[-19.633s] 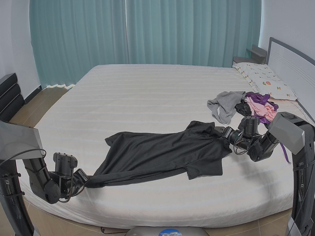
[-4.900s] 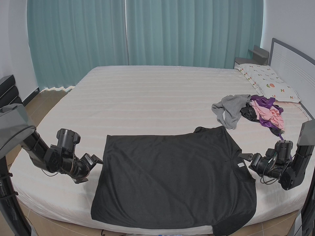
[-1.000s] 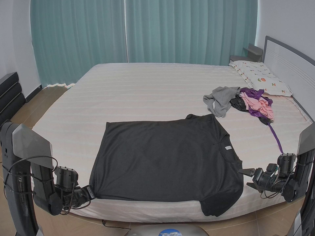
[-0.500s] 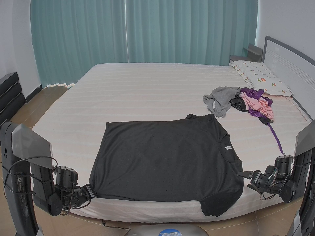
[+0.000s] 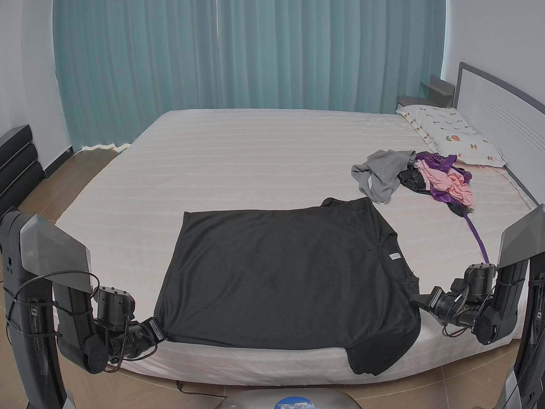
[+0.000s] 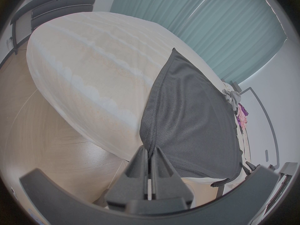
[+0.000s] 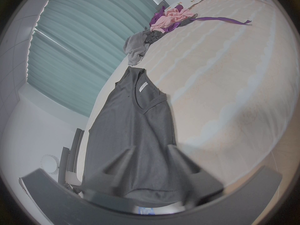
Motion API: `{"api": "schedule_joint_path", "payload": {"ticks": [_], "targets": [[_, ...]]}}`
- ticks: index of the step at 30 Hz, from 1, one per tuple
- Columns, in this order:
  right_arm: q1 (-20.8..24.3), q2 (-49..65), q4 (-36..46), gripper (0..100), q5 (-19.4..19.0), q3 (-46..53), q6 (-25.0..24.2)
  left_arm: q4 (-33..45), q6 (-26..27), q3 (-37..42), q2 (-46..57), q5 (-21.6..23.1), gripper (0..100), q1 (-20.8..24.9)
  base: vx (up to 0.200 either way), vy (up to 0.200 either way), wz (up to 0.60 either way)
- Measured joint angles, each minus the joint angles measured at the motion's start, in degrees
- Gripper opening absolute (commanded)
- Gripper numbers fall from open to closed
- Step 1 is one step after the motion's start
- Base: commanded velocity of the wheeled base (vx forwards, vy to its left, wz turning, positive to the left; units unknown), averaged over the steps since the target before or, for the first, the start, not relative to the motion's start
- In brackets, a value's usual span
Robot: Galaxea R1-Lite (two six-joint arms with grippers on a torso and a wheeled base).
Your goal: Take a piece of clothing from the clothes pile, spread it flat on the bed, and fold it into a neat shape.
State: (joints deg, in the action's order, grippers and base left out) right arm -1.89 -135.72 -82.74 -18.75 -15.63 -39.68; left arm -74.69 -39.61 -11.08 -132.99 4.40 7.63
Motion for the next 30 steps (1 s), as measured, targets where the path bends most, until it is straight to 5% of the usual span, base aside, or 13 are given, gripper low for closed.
{"api": "schedule_joint_path", "payload": {"ticks": [19,20,30], "targets": [[-1.28,-0.55,4.90,0,-0.05,-10.30,0.02,0.00,-0.05,0.30,-0.06,0.06,0,0.05,0.000,0.000,0.00],[-1.55,-0.22,4.88,100,-0.40,-9.70,0.02,0.00,-0.02,0.32,-0.06,0.09,0,0.05,0.000,0.000,0.00],[-2.77,1.82,5.41,100,-2.67,-4.85,0.40,0.00,0.00,0.43,-0.11,0.09,0,0.00,0.000,0.000,0.00]]}}
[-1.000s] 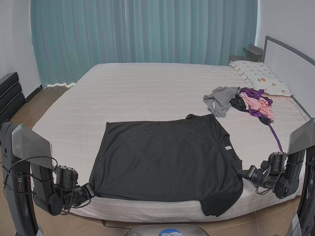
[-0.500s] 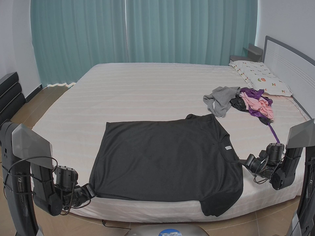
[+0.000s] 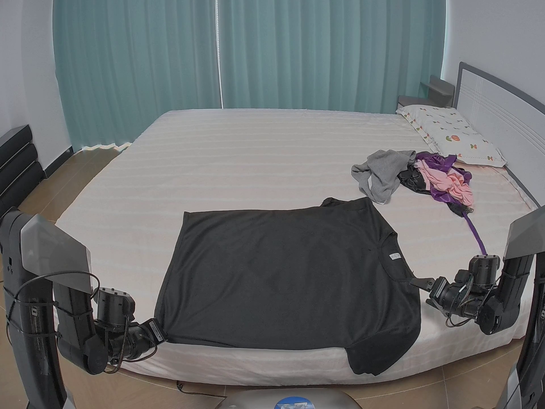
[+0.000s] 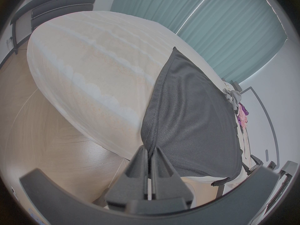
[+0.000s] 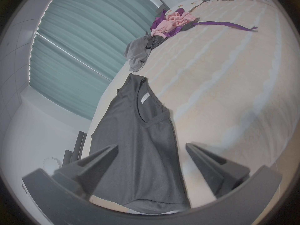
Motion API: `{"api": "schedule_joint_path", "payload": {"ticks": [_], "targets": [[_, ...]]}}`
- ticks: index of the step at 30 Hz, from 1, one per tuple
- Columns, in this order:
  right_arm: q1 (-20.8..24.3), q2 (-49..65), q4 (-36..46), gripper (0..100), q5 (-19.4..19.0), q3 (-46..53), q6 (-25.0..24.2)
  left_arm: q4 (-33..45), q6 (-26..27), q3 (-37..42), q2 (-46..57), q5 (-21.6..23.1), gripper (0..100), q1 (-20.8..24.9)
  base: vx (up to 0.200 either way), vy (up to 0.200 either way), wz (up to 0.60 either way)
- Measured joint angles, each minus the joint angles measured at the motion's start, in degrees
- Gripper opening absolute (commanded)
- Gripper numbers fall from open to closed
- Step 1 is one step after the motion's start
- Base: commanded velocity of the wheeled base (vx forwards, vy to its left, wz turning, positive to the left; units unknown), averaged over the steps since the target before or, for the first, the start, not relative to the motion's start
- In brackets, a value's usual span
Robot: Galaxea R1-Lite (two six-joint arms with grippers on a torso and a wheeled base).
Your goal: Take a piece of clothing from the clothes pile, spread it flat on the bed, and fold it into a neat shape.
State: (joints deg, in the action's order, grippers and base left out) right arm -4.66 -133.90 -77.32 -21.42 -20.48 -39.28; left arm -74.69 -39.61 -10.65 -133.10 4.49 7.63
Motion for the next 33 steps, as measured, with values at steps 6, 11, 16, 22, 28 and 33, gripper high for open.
{"api": "schedule_joint_path", "payload": {"ticks": [6,11,16,22,28,33], "targets": [[0.52,-1.66,0.00,100,0.05,0.72,4.79,0.00,0.06,-0.06,-0.01,0.00,0,0.02,0.000,0.000,0.00],[1.00,-3.19,-0.33,0,0.10,0.56,7.42,0.00,0.09,-0.11,-0.01,0.00,0,0.02,0.000,0.000,0.00],[1.22,-3.89,-0.27,0,0.10,-0.55,7.56,-0.06,0.09,-0.17,-0.06,-0.02,0,0.05,0.000,0.000,0.00],[0.23,-3.97,-0.02,0,0.16,-4.24,7.23,-0.06,0.04,-0.32,-0.06,0.02,0,0.05,0.000,0.000,0.00],[-0.02,-3.91,-0.11,0,0.35,-8.33,6.55,-0.09,-1.15,-0.61,-0.06,0.05,0,0.00,0.000,0.000,0.00],[0.55,-4.58,0.94,0,0.46,-12.29,6.27,-0.09,-1.85,-0.87,-0.04,0.02,0,0.00,0.000,0.000,0.00]]}}
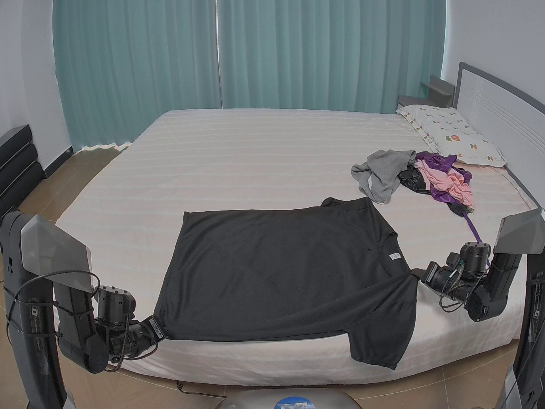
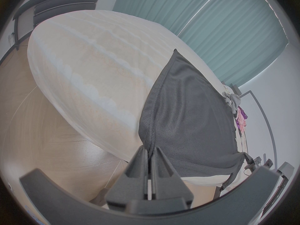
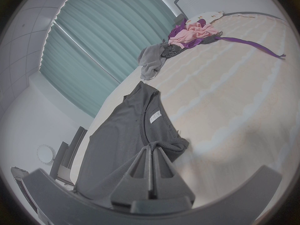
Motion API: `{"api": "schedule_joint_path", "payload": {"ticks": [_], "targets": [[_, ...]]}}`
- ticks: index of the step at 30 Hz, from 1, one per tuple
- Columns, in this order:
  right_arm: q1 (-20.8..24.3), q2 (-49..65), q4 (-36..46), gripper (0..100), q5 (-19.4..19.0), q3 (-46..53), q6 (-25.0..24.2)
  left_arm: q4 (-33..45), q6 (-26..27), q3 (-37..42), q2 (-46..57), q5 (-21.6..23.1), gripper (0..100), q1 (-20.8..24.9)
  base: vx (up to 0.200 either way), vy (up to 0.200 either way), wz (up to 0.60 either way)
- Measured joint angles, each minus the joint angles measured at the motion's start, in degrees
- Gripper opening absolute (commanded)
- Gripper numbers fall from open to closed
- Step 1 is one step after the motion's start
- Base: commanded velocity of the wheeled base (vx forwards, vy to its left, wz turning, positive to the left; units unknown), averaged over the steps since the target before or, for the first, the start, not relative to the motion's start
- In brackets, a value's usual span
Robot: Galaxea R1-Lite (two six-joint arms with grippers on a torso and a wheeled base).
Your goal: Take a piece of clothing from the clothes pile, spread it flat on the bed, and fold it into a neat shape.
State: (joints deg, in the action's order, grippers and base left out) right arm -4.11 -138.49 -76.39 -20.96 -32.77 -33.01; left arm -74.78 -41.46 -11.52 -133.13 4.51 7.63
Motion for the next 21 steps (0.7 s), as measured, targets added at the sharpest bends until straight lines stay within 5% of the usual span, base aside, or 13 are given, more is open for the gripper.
{"api": "schedule_joint_path", "payload": {"ticks": [7,8,21], "targets": [[0.80,-1.82,0.88,0,0.11,-3.43,0.00,0.00,-0.09,-0.07,0.04,-0.11,0,0.33,0.000,0.000,0.00],[0.78,-1.97,0.95,100,0.11,-3.64,0.00,0.00,-0.09,-0.07,0.04,-0.11,0,0.33,0.000,0.000,0.00],[-0.33,1.57,0.33,100,-1.82,1.88,-1.06,0.00,-0.09,0.00,0.04,-0.13,0,0.44,0.000,0.000,0.00]]}}
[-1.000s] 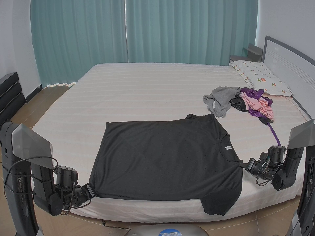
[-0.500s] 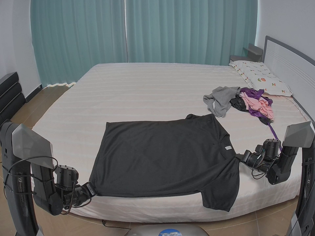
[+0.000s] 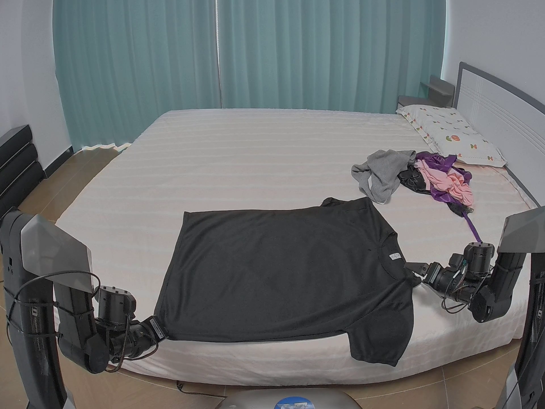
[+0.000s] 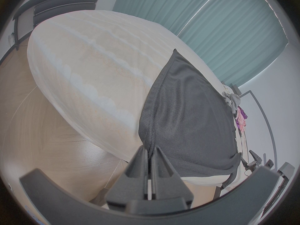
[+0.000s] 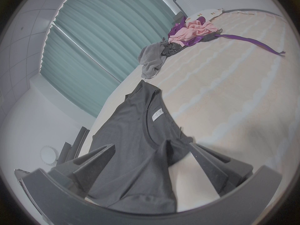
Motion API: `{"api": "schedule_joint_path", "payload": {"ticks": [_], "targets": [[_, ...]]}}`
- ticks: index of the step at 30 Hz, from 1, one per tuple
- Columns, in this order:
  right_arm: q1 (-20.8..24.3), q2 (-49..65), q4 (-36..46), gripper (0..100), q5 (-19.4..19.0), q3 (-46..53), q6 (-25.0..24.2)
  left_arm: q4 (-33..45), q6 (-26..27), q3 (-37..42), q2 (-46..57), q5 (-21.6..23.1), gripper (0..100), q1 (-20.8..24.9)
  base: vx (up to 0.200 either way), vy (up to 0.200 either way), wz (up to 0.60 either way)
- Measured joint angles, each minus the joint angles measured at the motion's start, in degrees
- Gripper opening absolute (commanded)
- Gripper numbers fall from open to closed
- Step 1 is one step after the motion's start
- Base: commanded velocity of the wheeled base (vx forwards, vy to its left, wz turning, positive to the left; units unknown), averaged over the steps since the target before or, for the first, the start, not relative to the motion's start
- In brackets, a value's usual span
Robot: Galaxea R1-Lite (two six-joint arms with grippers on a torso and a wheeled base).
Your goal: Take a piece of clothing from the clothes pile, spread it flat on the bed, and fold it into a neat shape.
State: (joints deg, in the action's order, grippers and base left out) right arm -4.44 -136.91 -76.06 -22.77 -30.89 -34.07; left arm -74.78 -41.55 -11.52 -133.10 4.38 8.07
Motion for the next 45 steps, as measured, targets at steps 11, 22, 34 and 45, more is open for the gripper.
{"api": "schedule_joint_path", "payload": {"ticks": [11,22,34,45], "targets": [[0.33,3.84,-0.79,100,-6.53,14.93,8.97,0.00,0.00,0.09,0.02,0.02,0,0.00,0.000,0.000,0.00],[2.66,0.78,-3.25,100,-7.00,17.75,10.53,0.00,0.16,0.26,0.00,0.00,0,0.05,0.000,0.000,0.00],[4.74,-3.17,-12.30,0,-5.83,19.37,10.15,0.00,0.27,0.30,0.00,0.02,0,0.00,0.000,0.000,0.00],[4.14,-4.10,-12.92,0,-2.99,22.30,10.51,0.02,0.00,0.11,0.10,0.11,0,0.00,0.000,0.000,0.00]]}}
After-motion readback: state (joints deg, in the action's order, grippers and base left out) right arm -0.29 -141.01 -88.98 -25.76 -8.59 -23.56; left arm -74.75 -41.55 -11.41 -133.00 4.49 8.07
